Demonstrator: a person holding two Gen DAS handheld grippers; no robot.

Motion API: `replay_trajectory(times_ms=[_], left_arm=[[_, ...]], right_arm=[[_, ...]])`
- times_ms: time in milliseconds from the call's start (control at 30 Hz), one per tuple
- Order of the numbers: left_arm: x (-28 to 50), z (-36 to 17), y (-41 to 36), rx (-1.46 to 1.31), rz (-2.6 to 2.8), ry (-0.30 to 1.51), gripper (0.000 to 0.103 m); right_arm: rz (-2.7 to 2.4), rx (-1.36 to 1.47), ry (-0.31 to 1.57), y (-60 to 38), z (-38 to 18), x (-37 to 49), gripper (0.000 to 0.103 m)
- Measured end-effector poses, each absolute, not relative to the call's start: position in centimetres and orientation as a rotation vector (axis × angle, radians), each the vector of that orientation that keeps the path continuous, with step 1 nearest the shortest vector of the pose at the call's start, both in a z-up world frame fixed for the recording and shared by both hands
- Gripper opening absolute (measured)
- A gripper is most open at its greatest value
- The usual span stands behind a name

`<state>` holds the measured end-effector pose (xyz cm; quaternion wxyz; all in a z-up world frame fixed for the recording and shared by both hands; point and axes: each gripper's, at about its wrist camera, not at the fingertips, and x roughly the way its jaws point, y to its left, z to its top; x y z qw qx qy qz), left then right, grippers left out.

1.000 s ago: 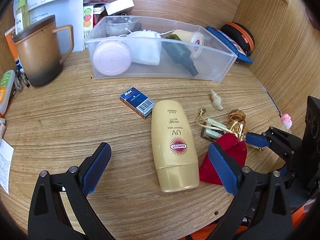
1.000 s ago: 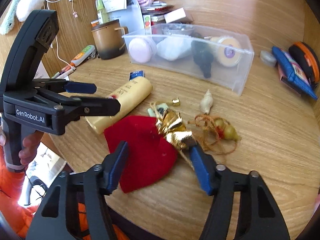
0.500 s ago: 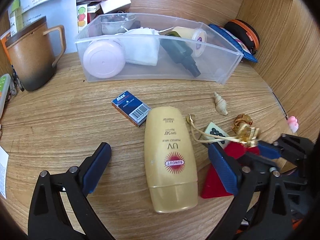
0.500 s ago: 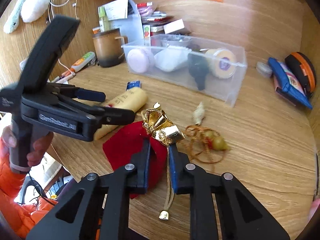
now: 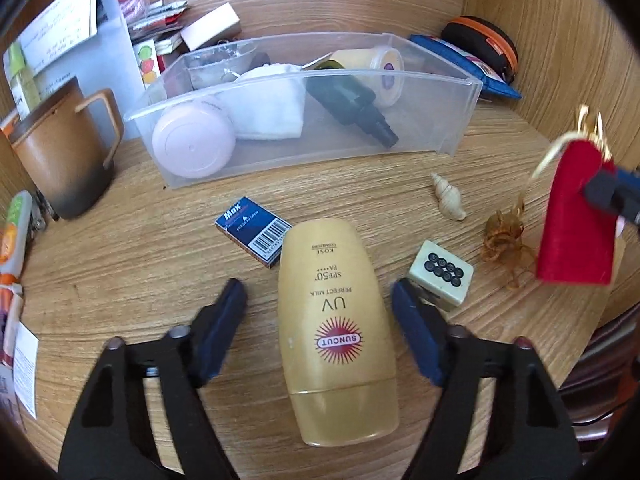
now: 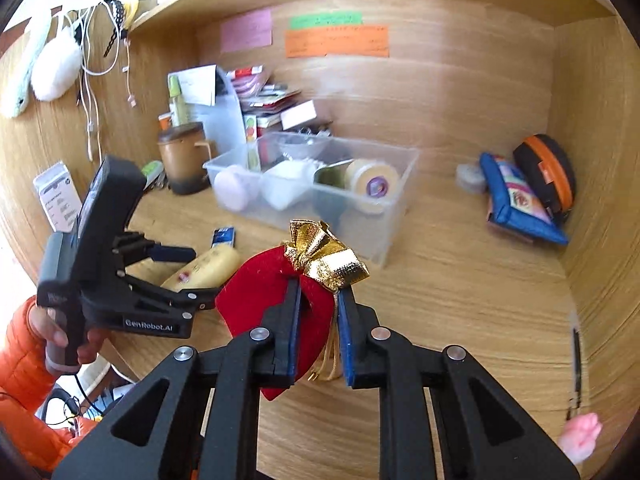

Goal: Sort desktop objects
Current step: 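Grasp the yellow UV sunscreen tube with the left gripper, then carry sunscreen tube with left gripper while right lowers red pouch into bin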

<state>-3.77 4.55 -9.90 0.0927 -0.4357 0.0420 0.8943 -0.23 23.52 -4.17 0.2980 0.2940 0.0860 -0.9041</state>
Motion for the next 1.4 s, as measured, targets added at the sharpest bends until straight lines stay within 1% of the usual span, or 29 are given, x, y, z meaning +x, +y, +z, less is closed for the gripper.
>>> replay_trajectory(times_ms=[33,100,333,700,967,1167,1233,1333,1400], left_arm=[[-3.8,-9.8,4.5,-1.286,2.651,0.12,0.057],[-4.0,-9.6,4.3,-1.285,2.66,0.083,0.049],[-3.4,-8.8,3.8,-1.252,2.684,0.09,0.048],[-2.0,-4.7,2.2,-1.094,2.729,0.014,0.048],[-2.0,-1.6,1.4,-0.972,2.742,-0.007,0.04],[-2.1,-1.6,1.2,-0.958,2.714,-0.024,0.039],[-1.6,-1.8,1.4,-0.956,2.691,-0.006,0.041],[-1.3,-2.8,1.9,-0.998,2.675,0.04,0.043],[-1.6,-4.0,2.0,-1.053,2.648,0.035,0.042]], right_arm=[[-2.41,0.778,0.228,23.6,-4.0,-0.4,0.015],[-2.409,0.778,0.223,23.6,-3.9,-0.6,0.015],[-2.389,0.772,0.231,22.7,-3.8,-1.3,0.015],[-2.369,0.745,0.229,21.1,-2.5,-2.5,0.015],[-2.373,0.714,0.24,19.8,-1.1,-3.7,0.015],[-2.368,0.714,0.243,19.0,-0.5,-4.4,0.015],[-2.363,0.719,0.244,18.8,-0.5,-4.5,0.015],[-2.361,0.725,0.243,18.6,-0.5,-4.5,0.015],[-2.356,0.732,0.237,18.4,-0.6,-4.6,0.015]])
